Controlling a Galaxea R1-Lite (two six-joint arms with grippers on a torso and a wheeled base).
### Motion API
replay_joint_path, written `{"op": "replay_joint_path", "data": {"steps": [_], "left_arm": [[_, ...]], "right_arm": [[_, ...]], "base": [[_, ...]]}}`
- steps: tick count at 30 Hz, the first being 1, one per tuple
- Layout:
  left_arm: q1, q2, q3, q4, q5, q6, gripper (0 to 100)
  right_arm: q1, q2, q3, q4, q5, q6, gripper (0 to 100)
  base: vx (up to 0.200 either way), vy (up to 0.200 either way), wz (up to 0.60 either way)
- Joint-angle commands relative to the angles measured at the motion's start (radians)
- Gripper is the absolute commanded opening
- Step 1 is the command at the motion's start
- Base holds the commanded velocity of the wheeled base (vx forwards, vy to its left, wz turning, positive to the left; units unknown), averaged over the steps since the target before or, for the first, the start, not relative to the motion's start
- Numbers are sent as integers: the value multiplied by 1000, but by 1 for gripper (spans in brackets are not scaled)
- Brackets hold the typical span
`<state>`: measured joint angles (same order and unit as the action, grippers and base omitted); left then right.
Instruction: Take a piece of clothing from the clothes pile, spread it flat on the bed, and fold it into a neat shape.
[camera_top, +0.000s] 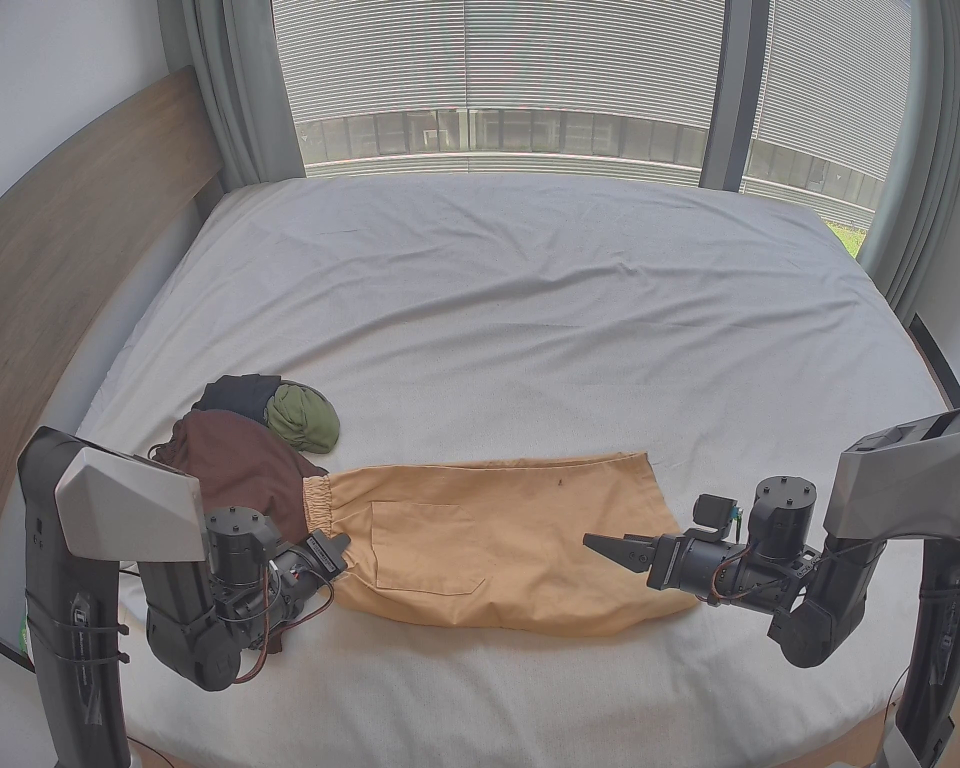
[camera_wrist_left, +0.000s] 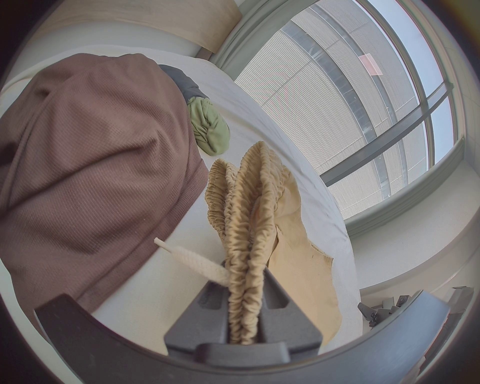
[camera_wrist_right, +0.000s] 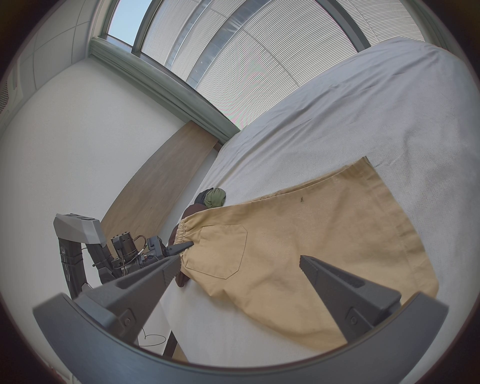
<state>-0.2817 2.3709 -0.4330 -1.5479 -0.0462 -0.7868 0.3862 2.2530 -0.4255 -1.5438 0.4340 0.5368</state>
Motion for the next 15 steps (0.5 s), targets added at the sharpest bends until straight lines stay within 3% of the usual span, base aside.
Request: {"op": "replay_joint_path", "data": {"steps": [1, 15], "left_arm": [[24, -22, 16, -1, -12, 9, 0], [56, -90, 60, -1, -34, 43, 0]], "right_arm": [[2, 0, 1, -1, 0, 0, 100], [-1, -1, -1, -1, 0, -1, 100]], "base": [[0, 0, 0], [0, 0, 0]]}}
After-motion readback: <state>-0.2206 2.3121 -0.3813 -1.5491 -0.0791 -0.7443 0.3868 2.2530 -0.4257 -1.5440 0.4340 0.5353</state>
